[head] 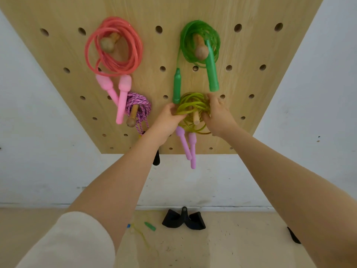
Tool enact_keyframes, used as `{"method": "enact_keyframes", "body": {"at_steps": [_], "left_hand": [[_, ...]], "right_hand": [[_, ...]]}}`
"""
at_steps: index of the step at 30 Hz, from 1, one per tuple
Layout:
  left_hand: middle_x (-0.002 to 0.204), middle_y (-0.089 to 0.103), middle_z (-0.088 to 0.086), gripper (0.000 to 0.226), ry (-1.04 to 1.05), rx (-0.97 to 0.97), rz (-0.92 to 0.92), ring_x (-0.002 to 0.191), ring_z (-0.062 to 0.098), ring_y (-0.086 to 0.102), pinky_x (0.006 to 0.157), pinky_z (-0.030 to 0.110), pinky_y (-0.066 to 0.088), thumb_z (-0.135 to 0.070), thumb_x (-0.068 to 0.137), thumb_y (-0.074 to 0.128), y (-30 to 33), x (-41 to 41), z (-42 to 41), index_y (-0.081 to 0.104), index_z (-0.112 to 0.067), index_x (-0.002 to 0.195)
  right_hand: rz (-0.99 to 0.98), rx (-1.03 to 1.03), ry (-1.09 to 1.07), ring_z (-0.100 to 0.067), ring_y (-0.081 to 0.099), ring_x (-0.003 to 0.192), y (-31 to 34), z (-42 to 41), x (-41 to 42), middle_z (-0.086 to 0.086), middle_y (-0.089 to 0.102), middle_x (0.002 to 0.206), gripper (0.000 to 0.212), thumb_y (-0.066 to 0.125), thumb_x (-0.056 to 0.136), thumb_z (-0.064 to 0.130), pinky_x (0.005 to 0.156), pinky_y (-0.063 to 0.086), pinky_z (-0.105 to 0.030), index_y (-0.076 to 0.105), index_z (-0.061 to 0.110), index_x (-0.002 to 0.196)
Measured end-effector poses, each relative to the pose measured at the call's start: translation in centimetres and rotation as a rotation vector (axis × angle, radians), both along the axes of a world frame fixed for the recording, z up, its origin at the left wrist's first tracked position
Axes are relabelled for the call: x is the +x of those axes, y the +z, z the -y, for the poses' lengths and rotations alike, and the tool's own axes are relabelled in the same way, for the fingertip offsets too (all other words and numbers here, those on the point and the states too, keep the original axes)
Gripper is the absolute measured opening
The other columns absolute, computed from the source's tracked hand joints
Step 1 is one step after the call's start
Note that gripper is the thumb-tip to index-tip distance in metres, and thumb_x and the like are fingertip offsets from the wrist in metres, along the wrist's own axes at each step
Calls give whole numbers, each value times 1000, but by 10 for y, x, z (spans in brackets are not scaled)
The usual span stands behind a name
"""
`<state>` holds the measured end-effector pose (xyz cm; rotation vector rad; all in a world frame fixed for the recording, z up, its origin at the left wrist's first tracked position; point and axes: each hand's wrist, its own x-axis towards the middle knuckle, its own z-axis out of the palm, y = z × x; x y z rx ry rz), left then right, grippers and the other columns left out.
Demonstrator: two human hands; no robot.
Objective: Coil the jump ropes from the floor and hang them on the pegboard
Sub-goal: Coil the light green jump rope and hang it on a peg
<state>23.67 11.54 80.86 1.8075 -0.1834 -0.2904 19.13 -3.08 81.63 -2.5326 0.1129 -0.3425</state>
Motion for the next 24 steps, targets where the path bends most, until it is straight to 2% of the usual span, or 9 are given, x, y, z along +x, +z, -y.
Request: {"method": "enact_keyframes", "body": {"at_steps": [4,7,10,12,14,17,19,21,24], "left_hand": [[104,62,9,23,93,-23,-231,97,24,58,92,37,48,-12,87,53,8,11,16,55,-9,110],[89,55,8,3,130,9,-424,91,25,56,85,36,49,-9,86,48,21,13,27,51,-8,86],[103,56,11,10,118,72,-448,101,25,55,85,34,44,-10,90,46,26,16,31,50,-5,98],[121,57,12,29,110,88,-440,111,26,56,88,35,46,-13,89,49,22,22,32,50,-5,117],[121,59,11,29,68,43,-400,112,26,57,87,36,47,-12,87,51,15,23,25,52,-9,116],[113,59,4,24,-41,109,-206,108,20,54,93,35,43,-16,89,55,12,15,11,52,-16,113],[104,59,-1,28,-117,159,-76,99,14,53,84,29,41,-17,87,58,16,2,1,54,-15,115],[89,59,-6,20,-212,188,4,88,10,54,70,22,41,-16,86,60,17,-11,-10,57,-17,106],[76,54,-8,12,-295,218,65,74,8,52,58,10,41,-11,85,60,17,-34,-24,53,-21,88]], "right_hand": [[-27,111,-26,-28,50,112,1,1,11,-12,46,129,51,51,87,10,88,44,-33,34,11,136],[-26,283,-87,-22,54,104,-1,2,20,-6,54,115,46,60,82,10,85,47,-34,44,11,126],[-59,352,-87,-19,56,93,-6,4,28,-4,56,101,39,61,81,11,79,48,-35,51,8,118],[-56,275,-39,-22,54,98,-10,3,31,-9,56,107,34,59,82,12,80,42,-29,56,8,115],[-15,193,-11,-24,45,108,-10,2,29,-14,49,113,28,56,84,11,82,31,-19,58,5,111],[35,217,50,-22,48,89,-3,-1,15,-10,51,94,14,52,84,6,71,35,-26,55,7,98],[22,240,72,-21,49,75,-2,-2,1,-6,52,79,8,52,84,5,62,36,-30,48,10,90],[21,253,67,-18,49,69,-3,-5,-17,0,52,71,10,54,84,6,58,36,-28,46,12,88],[23,327,53,-2,53,61,-2,-15,-45,10,55,66,15,57,83,5,55,38,-14,48,17,82]]}}
